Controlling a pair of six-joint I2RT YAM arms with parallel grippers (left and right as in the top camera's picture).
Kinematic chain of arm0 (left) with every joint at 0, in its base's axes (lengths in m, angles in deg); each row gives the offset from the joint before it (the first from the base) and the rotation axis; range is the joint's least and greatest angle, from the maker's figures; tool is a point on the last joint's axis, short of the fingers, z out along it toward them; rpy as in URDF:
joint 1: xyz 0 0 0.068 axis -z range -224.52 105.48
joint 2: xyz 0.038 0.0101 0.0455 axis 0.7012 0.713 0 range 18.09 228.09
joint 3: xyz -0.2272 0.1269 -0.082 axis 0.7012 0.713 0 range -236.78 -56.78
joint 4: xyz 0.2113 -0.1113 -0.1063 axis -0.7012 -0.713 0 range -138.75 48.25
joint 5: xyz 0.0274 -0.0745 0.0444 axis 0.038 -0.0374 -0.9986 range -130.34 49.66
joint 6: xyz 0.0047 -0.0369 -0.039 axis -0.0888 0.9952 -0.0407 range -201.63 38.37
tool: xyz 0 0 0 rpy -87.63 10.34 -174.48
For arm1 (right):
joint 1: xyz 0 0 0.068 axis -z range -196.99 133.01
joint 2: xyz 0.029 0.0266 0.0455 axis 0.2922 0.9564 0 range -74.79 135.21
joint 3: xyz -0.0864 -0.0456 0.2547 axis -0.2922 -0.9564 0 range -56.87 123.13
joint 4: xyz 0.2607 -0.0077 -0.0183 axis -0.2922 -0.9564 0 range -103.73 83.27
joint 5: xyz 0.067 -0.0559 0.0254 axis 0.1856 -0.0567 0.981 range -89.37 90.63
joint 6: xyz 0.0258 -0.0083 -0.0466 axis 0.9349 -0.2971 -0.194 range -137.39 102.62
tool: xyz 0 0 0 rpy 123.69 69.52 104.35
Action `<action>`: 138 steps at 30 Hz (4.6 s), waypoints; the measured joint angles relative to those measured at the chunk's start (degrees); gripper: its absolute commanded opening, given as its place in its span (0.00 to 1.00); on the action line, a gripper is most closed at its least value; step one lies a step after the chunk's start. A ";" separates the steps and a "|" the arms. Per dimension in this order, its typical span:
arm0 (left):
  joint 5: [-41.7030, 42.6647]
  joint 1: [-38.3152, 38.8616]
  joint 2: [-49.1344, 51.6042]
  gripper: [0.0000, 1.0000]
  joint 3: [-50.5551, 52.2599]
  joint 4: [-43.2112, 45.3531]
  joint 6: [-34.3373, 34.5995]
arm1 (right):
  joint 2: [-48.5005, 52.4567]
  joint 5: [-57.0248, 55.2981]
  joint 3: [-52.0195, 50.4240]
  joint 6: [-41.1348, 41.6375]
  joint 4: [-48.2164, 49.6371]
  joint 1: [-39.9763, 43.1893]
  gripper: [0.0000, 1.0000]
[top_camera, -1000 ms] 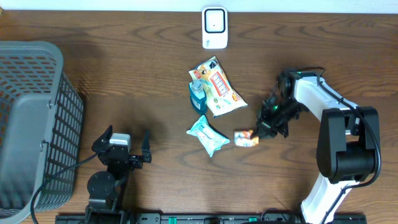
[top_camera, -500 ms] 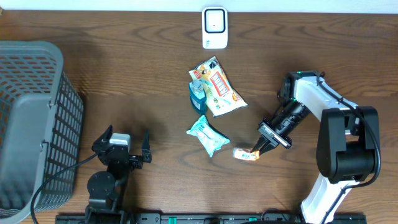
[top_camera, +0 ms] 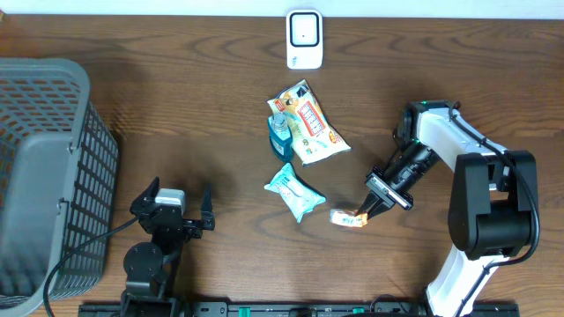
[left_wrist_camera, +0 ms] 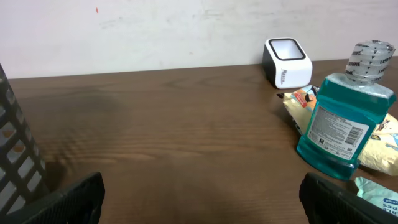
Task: Scan the item barcode
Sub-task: 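Lift the orange pack and turn it with the right gripper, then hold the orange pack up to the white scanner with the right gripper, then carry the orange pack to the right edge of the table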
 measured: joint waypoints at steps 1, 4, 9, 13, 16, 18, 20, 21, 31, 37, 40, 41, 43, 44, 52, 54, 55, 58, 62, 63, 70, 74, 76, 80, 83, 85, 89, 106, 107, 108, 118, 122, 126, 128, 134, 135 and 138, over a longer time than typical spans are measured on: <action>0.00 0.00 0.00 1.00 0.00 0.00 0.00 | 0.00 -0.02 0.00 -0.04 -0.04 0.00 0.01; 0.00 0.00 0.00 1.00 0.00 0.00 0.00 | 0.00 0.28 0.00 -1.99 -1.25 0.00 0.01; -0.02 0.00 0.00 1.00 0.00 0.00 0.00 | 0.00 1.53 0.11 -8.31 -8.15 0.00 0.01; 0.00 0.00 0.00 1.00 0.00 0.00 0.00 | -0.02 1.60 0.13 -13.31 -8.48 -0.04 0.02; 0.00 0.00 0.00 1.00 0.00 0.00 0.00 | -0.22 1.40 0.13 -14.93 -8.48 -0.24 0.01; 0.00 0.00 0.00 1.00 0.00 0.02 0.00 | -1.22 1.42 0.13 -15.43 -8.46 -0.66 0.01; 0.00 0.00 0.00 1.00 0.00 0.02 0.00 | -3.58 1.53 0.13 -15.78 -8.44 -1.25 0.01; 0.00 0.00 0.00 1.00 0.00 0.00 0.00 | -5.20 1.62 0.11 -15.82 -8.41 -1.60 0.02; -0.02 0.00 0.00 1.00 0.00 0.00 0.00 | -32.39 2.38 0.20 -9.81 -7.58 -5.66 0.01; 0.00 0.00 0.00 1.00 0.00 0.02 0.00 | -45.31 -1.46 0.24 -6.71 6.95 -5.62 0.01; 0.00 0.00 0.00 1.00 0.00 0.00 0.00 | -50.31 -8.96 0.26 -6.12 14.95 -5.64 0.01; -0.02 0.00 0.00 1.00 0.00 0.00 0.00 | -51.58 -11.96 0.26 -5.95 17.07 -5.64 0.01; 0.00 0.00 0.00 1.00 0.00 0.00 0.00 | -53.79 -18.25 0.26 -5.75 22.21 -5.62 0.01; 0.00 0.00 0.00 1.00 0.00 0.00 0.00 | -54.51 -20.70 0.26 -5.68 24.24 -5.64 0.01; 0.00 0.00 0.00 1.00 0.00 0.00 0.00 | -53.88 -31.19 0.26 -7.19 43.63 -5.62 0.01; 0.00 0.00 0.00 1.00 0.00 0.00 0.00 | -52.57 -31.95 0.26 -8.50 47.21 -5.62 0.01; 0.00 0.00 0.00 1.00 0.00 0.00 0.00 | -51.82 -32.17 0.26 -9.11 48.78 -5.62 0.01; 0.00 0.00 0.00 1.00 0.00 0.00 0.00 | -50.12 -32.20 0.26 -10.03 52.11 -5.62 0.01; 0.00 0.00 0.00 1.00 0.00 0.00 0.00 | -48.76 -32.02 0.24 -11.15 58.16 -5.62 0.01; 0.00 0.00 0.00 1.00 0.00 0.00 0.00 | -48.41 -32.00 0.26 -11.78 60.17 -5.62 0.01; 0.00 0.00 0.00 1.00 -0.04 -0.04 0.00 | -41.11 -31.98 0.31 -19.10 72.08 -5.62 0.01; 0.00 0.00 0.00 1.00 -0.07 -0.07 0.00 | -32.15 -31.43 0.26 -20.79 82.01 -5.79 0.01; 0.00 0.00 0.02 1.00 -0.07 -0.09 0.00 | -28.68 -31.30 0.22 -21.03 86.66 -6.12 0.01; 0.04 0.00 0.00 1.00 -0.11 -0.17 0.00 | -19.43 -30.05 0.24 -21.42 101.46 -8.22 0.01; 0.00 0.00 0.07 1.00 -0.13 -0.20 0.00 | -12.46 -29.18 0.15 -22.03 113.50 -10.29 0.01; 0.04 0.00 0.09 1.00 -0.15 -0.24 0.00 | -7.72 -29.03 0.20 -22.58 122.49 -11.45 0.01; 0.00 0.00 0.11 1.00 -0.15 -0.24 0.00 | -0.13 -29.55 0.24 -23.02 135.86 -12.76 0.01; 0.02 0.00 0.11 1.00 -0.15 -0.26 0.00 | 31.50 -34.18 29.11 -22.99 136.41 -12.98 0.01; 0.02 0.00 0.11 1.00 -0.15 -0.26 0.00 | 33.05 -34.21 31.10 -22.95 135.49 -12.98 0.01; 0.02 0.00 0.11 1.00 -0.15 -0.26 0.00 | 33.92 -34.18 32.22 -22.93 134.99 -12.98 0.01; 0.02 0.00 0.11 1.00 -0.15 -0.26 0.00 | 34.62 -32.72 34.47 -22.53 127.45 -12.94 0.01; 0.00 0.00 0.11 1.00 -0.15 -0.26 0.00 | 29.07 -30.18 34.45 -22.67 113.59 -12.57 0.01; 0.00 0.00 0.11 1.00 -0.15 -0.26 0.00 | 20.17 -29.64 34.45 -25.33 97.98 -11.89 0.01; -0.02 0.00 0.11 1.00 -0.17 -0.26 0.00 | 13.84 -31.32 34.49 -27.69 88.15 -11.37 0.01; 0.00 0.00 0.15 1.00 -0.17 -0.28 0.00 | -5.27 -52.17 35.26 -34.23 61.83 -8.48 0.01; 0.00 0.00 0.17 1.00 -0.17 -0.26 0.00 | -7.08 -56.46 35.43 -34.93 59.01 -7.72 0.01; 0.02 0.00 0.15 1.00 -0.17 -0.26 0.00 | -10.10 -69.35 35.98 -35.98 50.90 -3.72 0.01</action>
